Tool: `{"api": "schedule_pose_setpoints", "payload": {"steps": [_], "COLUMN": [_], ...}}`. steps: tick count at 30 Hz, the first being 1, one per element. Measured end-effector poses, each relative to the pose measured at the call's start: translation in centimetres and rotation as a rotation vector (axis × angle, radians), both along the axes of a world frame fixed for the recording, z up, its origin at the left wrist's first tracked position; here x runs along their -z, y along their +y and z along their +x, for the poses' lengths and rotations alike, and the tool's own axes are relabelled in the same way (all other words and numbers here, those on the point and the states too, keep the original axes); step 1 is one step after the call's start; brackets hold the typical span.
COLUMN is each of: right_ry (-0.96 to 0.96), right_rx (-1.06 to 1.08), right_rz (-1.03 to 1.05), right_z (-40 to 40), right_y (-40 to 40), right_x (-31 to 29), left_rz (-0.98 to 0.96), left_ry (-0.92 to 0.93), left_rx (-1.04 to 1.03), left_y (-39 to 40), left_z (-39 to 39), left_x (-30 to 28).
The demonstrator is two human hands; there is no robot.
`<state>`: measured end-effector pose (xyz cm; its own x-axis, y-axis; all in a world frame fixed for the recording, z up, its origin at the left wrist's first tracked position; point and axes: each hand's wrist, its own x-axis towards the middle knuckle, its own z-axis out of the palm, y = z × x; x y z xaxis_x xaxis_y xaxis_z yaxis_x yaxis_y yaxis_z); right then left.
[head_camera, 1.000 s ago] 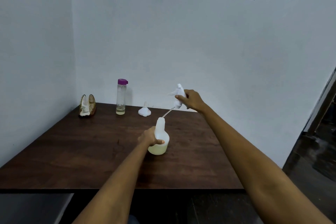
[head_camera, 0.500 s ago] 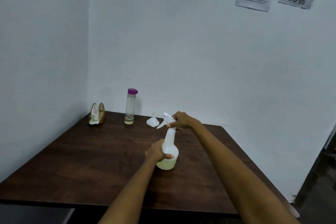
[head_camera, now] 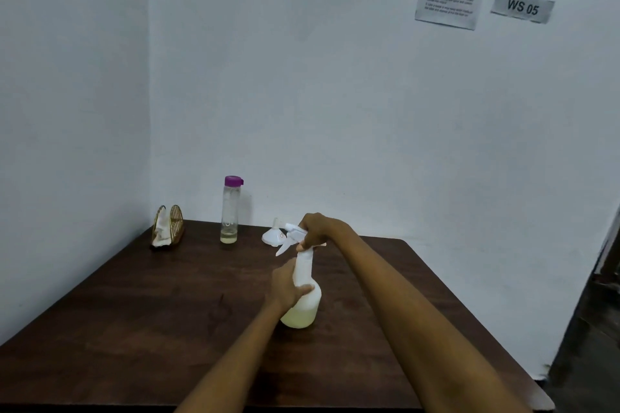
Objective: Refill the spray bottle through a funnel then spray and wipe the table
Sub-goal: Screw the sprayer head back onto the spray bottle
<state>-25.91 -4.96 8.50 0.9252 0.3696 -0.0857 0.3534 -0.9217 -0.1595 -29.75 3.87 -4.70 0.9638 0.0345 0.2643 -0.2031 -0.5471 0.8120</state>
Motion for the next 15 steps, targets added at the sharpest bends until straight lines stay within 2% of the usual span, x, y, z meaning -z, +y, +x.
{"api": "schedule_pose_setpoints", "payload": {"steps": [3,6,15], "right_ry": [-0.004,0.016,0.035], "right_rx": [-0.016,-0.035,-0.057], "right_rz": [-0.020,-0.030,0.061], "right_z": [0.2,0.1,-0.2], "right_y": [0.0,-0.2,-1.9], "right_x": [-0.1,-0.5,-0.4], "left_rz": [-0.348,-0.495,-0.486], "left_ry": [-0.205,-0.235,-0.239], "left_rx": [-0.183,-0.216,-0.174], "left_y": [-1.3,-2.1,-2.4], "left_z": [-0.7,-0.8,-0.2], "left_x": [-0.9,-0.9,0.7]}}
